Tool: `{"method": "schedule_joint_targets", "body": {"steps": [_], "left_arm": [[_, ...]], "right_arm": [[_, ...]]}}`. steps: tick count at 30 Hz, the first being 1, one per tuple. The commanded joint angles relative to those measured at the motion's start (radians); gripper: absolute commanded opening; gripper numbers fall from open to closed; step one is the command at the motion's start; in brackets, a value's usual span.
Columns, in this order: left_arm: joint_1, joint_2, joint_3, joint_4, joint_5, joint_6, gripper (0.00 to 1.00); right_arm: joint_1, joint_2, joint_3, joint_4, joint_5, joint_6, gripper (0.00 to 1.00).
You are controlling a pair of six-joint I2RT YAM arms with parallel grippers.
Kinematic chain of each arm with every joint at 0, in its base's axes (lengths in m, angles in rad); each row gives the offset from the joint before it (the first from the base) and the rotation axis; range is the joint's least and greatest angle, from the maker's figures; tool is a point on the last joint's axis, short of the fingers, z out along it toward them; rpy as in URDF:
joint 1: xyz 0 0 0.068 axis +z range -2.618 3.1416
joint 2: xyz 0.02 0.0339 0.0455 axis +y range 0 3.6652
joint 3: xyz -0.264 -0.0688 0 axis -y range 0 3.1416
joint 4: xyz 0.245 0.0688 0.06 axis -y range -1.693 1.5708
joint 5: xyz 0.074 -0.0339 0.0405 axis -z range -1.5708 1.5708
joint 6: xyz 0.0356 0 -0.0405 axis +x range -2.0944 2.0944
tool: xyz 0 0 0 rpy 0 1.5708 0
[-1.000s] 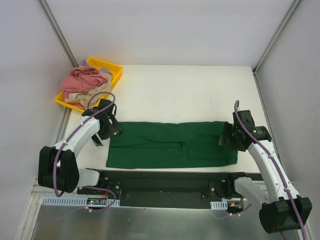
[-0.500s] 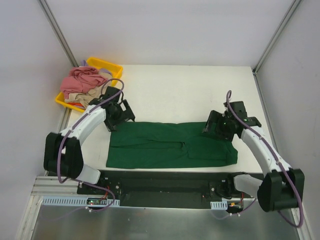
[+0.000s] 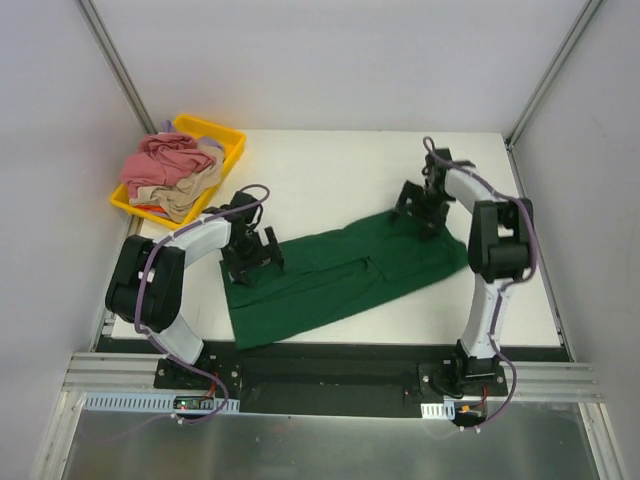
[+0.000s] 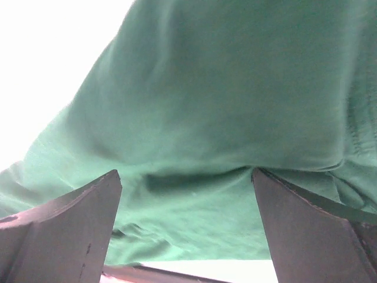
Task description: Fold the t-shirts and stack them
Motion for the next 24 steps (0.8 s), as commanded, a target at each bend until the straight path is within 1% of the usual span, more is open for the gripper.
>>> {"method": "schedule_joint_targets", "body": {"steps": [1, 2, 3, 4, 5, 6, 7, 9, 10, 11, 13, 15, 18, 21, 24], "left_arm": [[-0.124, -0.005, -0.033, 0.017, 0.251, 0.033, 0.99], [-0.163, 0.001, -0.018, 0.021, 0.312, 0.050, 0.99], [-0.194, 0.004, 0.000, 0.020, 0.340, 0.070, 0.99], [-0.220, 0.004, 0.013, 0.020, 0.360, 0.082, 0.99], [-0.234, 0.003, 0.022, 0.020, 0.380, 0.097, 0.99], [-0.235, 0.000, 0.031, 0.015, 0.400, 0.116, 0.99], [-0.235, -0.009, 0.039, 0.011, 0.400, 0.122, 0.99], [-0.235, -0.040, 0.051, 0.000, 0.370, 0.131, 0.99], [-0.235, -0.055, 0.056, -0.003, 0.359, 0.136, 0.99], [-0.235, -0.071, 0.057, -0.006, 0.348, 0.140, 0.99], [-0.235, -0.097, 0.059, -0.005, 0.333, 0.150, 0.99], [-0.235, -0.108, 0.070, -0.003, 0.327, 0.169, 0.99], [-0.232, -0.088, 0.076, 0.008, 0.299, 0.191, 0.99], [-0.220, -0.051, 0.064, 0.055, 0.304, 0.171, 0.99], [-0.205, -0.049, 0.048, 0.084, 0.327, 0.144, 0.99]], "right_arm": [[0.013, 0.383, 0.606, -0.075, -0.063, -0.042, 0.96], [0.021, 0.467, 0.779, -0.145, -0.070, -0.047, 0.96], [0.029, 0.558, 0.981, -0.222, -0.091, -0.060, 0.96], [0.035, 0.622, 1.130, -0.262, -0.121, -0.069, 0.96], [0.035, 0.667, 1.244, -0.263, -0.148, -0.065, 0.96], [0.034, 0.670, 1.274, -0.208, -0.194, -0.053, 0.96], [0.033, 0.640, 1.236, -0.148, -0.207, -0.042, 0.96], [0.035, 0.502, 1.042, -0.013, -0.207, -0.048, 0.96], [0.038, 0.417, 0.927, 0.037, -0.189, -0.069, 0.96], [0.046, 0.341, 0.853, 0.061, -0.164, -0.106, 0.96], [0.058, 0.243, 0.762, 0.026, -0.110, -0.172, 0.96], [0.076, 0.174, 0.707, -0.051, -0.084, -0.209, 0.96], [0.127, 0.091, 0.568, -0.144, -0.044, -0.212, 0.96], [0.223, -0.004, 0.347, -0.125, -0.017, -0.208, 0.96], [0.320, -0.095, 0.137, -0.033, -0.042, -0.143, 0.96]]}}
